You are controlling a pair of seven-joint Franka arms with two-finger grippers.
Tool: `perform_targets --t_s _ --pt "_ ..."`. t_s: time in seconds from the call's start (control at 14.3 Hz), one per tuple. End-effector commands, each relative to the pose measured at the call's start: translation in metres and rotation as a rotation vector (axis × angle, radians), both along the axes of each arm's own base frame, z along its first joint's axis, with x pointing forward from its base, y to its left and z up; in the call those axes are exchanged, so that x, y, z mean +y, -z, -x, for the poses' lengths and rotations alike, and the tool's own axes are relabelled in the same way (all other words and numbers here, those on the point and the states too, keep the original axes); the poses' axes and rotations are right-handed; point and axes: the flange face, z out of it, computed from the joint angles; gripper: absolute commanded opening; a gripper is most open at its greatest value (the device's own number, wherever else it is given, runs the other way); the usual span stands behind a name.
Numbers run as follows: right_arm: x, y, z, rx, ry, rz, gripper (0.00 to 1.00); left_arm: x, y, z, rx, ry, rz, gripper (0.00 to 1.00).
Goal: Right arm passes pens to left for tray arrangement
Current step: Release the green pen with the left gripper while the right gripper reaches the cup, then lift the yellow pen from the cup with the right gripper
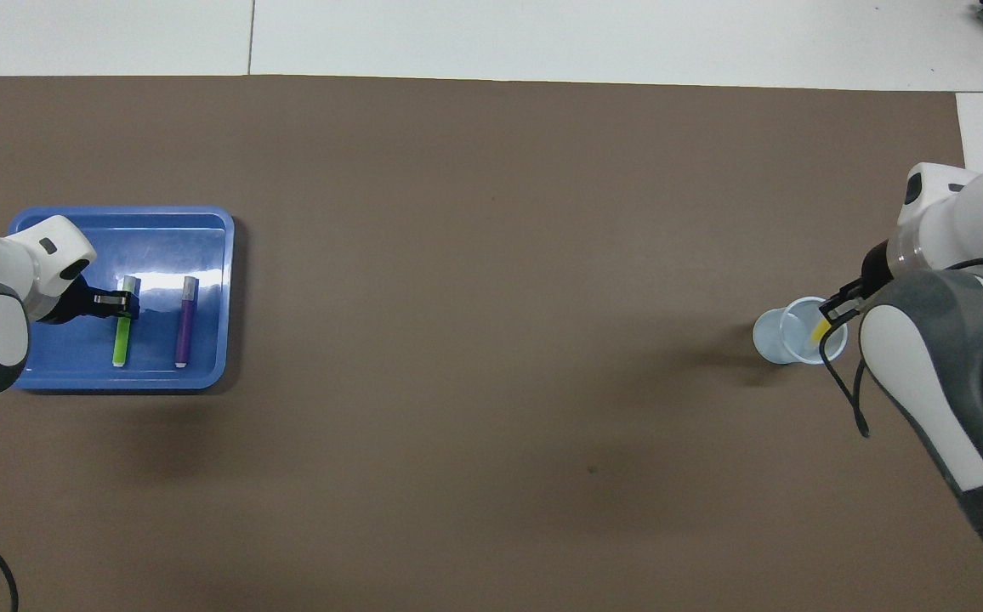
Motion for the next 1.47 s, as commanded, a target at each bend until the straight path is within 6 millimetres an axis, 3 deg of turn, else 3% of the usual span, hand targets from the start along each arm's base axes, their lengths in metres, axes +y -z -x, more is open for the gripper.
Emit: perform_targets --t_s 0.0,0.21,0.35,0.77,1.05,1.4 --pt "0.02 -0.045 0.0 -0.017 -0.077 0.026 0.0 0.0 -0.018 -0.01 0.033 -0.015 0.022 0.47" --pt "0.048 -0.088 -0.003 -0.04 -0.117 0.02 0.0 -0.005 -0.042 -0.012 0.059 -0.045 0.038 0.48" --pt "0.065 -0.102 -0.001 -0.058 -0.128 0.004 0.0 -0.009 -0.056 -0.011 0.058 -0.095 0.06 0.49" --pt "0.138 -0.109 0.003 -0.086 0.064 -0.182 0.0 -0.031 -0.113 -0.018 0.086 -0.397 0.214 0.54" --pt "0.185 -0.111 0.008 -0.086 0.247 -0.312 0.0 -0.058 -0.148 -0.021 0.12 -0.711 0.35 0.54" --pt "0.243 -0.112 0.017 -0.053 0.602 -0.478 0.0 -0.1 -0.184 -0.017 0.187 -0.993 0.475 0.54"
